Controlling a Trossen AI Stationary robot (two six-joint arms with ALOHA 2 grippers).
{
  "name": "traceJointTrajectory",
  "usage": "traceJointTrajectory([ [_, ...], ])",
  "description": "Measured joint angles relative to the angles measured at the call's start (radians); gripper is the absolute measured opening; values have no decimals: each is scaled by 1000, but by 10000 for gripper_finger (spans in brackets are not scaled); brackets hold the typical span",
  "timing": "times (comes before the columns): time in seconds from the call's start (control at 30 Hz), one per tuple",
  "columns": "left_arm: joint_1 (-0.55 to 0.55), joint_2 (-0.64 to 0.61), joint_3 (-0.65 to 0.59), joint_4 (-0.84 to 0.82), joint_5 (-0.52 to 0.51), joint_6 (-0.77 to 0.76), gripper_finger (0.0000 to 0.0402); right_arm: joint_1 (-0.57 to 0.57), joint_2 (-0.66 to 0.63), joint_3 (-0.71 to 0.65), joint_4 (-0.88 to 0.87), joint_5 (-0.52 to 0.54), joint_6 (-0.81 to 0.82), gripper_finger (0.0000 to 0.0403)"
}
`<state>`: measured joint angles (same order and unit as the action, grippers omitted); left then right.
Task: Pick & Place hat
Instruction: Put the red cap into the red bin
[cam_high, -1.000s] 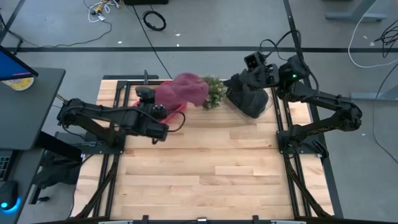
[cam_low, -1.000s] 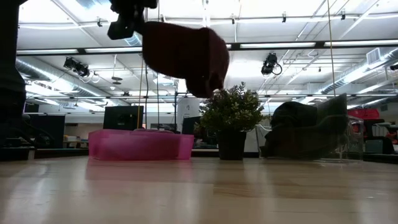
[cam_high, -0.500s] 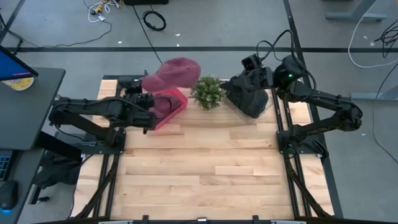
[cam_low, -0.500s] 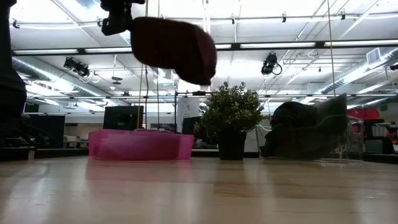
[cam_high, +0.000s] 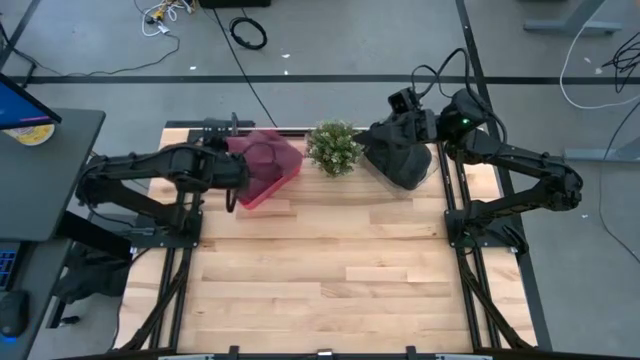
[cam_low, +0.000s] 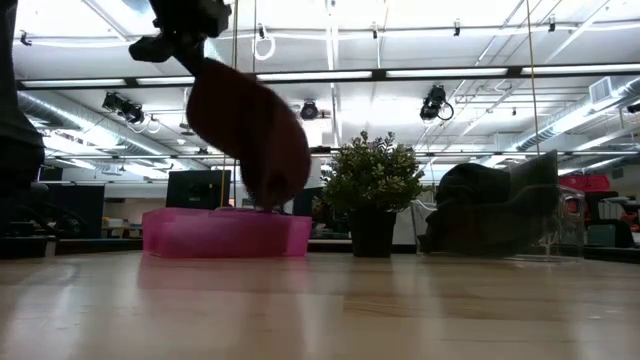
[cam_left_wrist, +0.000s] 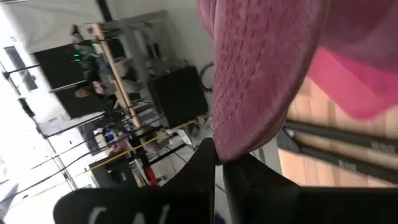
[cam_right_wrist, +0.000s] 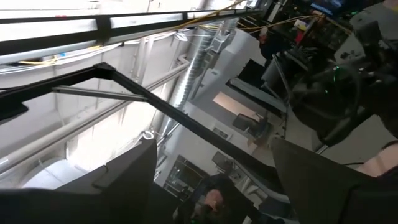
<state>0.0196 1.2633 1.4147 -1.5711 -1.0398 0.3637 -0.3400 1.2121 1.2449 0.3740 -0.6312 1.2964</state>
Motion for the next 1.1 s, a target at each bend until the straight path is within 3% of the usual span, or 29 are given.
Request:
traceJointTrajectory([
  [0.23,120,0,0,0,-2,181,12,0,2,0,-41,21,-22,323],
  [0.47,176,-3,0,1,-140,357,12,0,2,0,-41,36,-29,323],
  [0.83,178,30,-4,1,52,279,12,0,2,0,-41,52,-33,323],
  [0.93,177,43,-71,12,50,273,12,0,2,0,-44,53,-41,323],
  [1.1,178,46,-283,98,45,284,12,0,2,0,-48,52,-44,323],
])
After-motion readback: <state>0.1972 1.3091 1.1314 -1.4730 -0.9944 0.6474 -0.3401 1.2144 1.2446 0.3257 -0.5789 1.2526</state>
